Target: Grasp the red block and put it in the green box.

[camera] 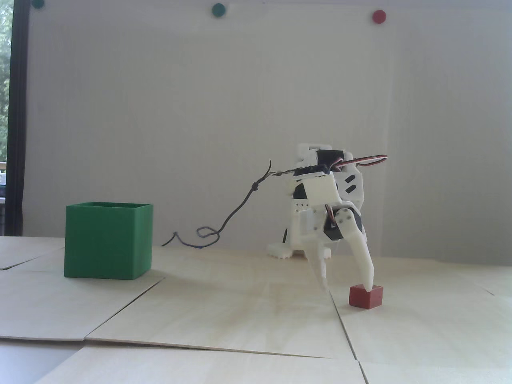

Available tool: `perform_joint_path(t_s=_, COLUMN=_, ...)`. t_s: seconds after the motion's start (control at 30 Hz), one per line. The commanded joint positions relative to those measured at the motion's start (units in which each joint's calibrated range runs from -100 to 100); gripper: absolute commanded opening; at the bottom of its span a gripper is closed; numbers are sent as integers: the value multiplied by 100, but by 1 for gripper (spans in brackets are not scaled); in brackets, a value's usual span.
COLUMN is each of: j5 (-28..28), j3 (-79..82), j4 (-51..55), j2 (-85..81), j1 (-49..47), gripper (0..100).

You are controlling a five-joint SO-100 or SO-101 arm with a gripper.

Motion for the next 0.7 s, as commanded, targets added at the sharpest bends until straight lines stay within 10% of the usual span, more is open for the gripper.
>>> perform_joint_path(t_s=0.0, j5=52, j3=-448, j4=-148, j2=-299, j1=-39, gripper=22)
perform_joint_path(t_s=0.67, j5=36, j3=-431, j4=-72, j2=-196, j1=-546, gripper=22)
